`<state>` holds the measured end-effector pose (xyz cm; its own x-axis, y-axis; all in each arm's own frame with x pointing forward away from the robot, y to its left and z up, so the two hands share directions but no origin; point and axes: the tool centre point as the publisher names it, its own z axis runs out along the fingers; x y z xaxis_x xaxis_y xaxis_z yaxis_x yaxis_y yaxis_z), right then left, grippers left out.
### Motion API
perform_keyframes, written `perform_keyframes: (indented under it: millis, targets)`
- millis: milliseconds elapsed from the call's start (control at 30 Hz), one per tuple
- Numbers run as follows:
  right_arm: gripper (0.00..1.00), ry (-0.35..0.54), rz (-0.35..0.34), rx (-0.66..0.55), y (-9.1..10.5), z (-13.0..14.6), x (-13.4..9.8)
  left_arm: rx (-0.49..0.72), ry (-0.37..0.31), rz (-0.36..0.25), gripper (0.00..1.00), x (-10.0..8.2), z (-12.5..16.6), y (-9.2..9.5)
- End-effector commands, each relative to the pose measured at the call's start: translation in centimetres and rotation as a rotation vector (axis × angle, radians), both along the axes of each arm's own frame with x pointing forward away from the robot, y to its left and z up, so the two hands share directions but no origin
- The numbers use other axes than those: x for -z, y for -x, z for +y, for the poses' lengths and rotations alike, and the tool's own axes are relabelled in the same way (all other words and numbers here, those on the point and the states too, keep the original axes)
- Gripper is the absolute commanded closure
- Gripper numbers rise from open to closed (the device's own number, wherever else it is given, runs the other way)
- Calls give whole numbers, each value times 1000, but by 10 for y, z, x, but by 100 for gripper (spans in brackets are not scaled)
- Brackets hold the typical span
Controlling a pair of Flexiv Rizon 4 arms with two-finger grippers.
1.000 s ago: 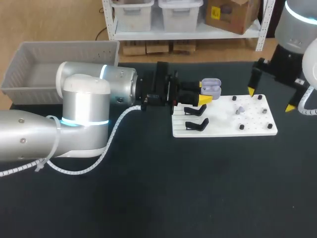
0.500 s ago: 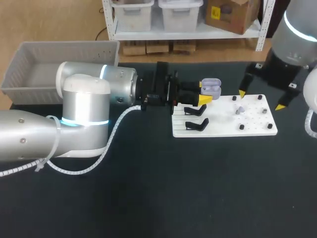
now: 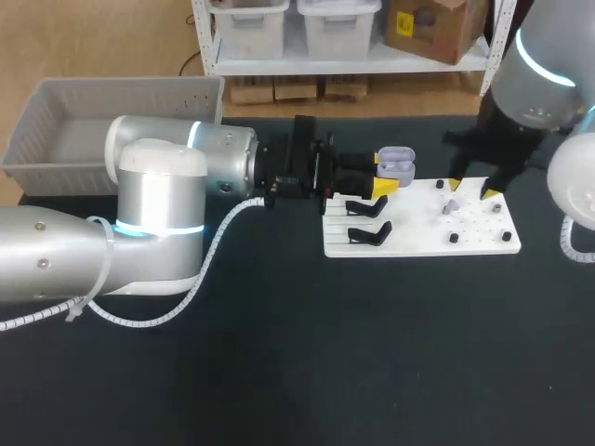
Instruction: Pick up each earbud case from the left stands, insert the matching earbuds, close the lid, and place the case in the box.
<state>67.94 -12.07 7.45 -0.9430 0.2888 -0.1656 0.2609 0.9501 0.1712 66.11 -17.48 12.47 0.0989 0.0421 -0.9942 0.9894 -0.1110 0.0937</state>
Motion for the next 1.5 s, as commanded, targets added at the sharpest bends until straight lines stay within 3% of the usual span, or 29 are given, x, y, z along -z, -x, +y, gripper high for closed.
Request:
perform_keyframes:
  millis: [33,667,1500]
  targets:
    - [58,-3,21,-8,-8,6,6,-6,1,-2,100,0,0,2]
    - [59,-42,88,31,-10,7,39,-6,1,-2,100,0,0,2]
    - [62,-70,77,63,-14,5,50,-6,1,-2,100,0,0,2]
